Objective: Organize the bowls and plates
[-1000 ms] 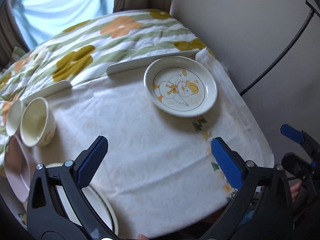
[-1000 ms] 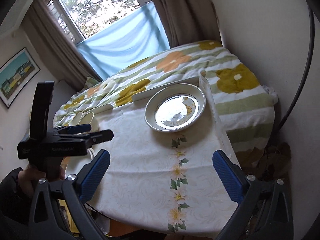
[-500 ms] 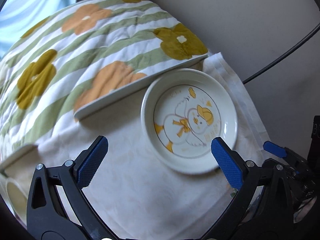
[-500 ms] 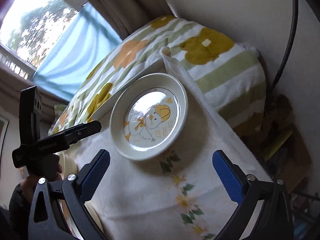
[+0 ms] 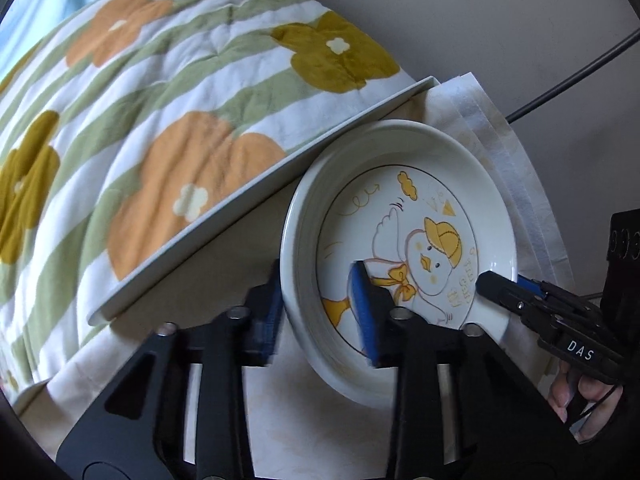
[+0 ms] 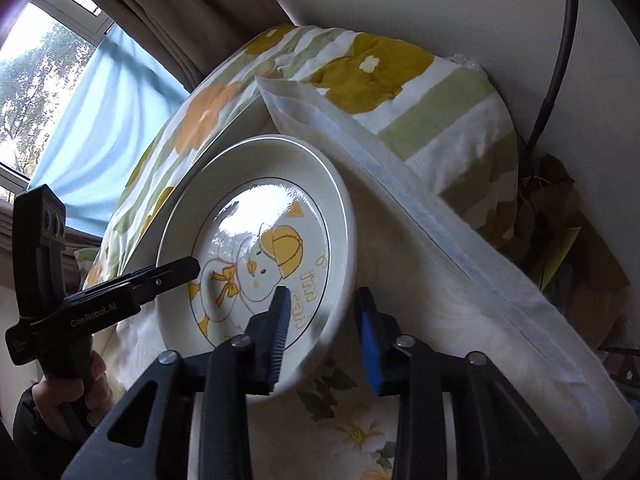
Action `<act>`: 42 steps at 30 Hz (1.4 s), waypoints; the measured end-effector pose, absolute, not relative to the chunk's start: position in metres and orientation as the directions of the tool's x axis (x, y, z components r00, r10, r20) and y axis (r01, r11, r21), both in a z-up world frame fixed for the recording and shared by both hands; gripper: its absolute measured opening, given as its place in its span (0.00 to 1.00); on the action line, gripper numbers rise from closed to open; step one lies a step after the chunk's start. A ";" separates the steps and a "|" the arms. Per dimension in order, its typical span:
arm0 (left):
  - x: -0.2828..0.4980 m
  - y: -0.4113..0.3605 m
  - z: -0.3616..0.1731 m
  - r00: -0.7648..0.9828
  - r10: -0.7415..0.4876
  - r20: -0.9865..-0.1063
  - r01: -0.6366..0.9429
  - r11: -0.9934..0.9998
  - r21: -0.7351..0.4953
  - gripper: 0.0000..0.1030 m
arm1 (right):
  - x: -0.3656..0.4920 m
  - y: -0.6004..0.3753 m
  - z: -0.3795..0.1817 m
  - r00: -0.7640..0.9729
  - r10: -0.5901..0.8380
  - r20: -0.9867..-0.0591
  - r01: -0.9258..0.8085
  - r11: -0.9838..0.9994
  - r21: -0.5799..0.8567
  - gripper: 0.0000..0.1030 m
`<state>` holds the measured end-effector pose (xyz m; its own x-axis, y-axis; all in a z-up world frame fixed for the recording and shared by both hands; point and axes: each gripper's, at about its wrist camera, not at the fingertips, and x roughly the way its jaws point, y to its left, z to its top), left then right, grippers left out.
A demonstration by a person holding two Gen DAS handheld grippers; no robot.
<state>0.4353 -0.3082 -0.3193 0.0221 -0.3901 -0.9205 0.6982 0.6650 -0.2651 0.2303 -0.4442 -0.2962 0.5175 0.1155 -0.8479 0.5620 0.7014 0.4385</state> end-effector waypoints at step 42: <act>0.198 -0.048 -0.205 0.460 -0.174 -0.871 0.046 0.984 -0.172 0.20 | 0.197 -0.290 -0.206 0.370 0.529 -0.764 -0.306 0.845 0.438 0.16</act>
<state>0.1981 -0.0485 -0.2054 0.4605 -0.1735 -0.8705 0.0458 0.9840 -0.1719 0.1974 -0.2899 -0.2058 0.3696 0.5292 -0.7637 -0.3057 0.8454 0.4379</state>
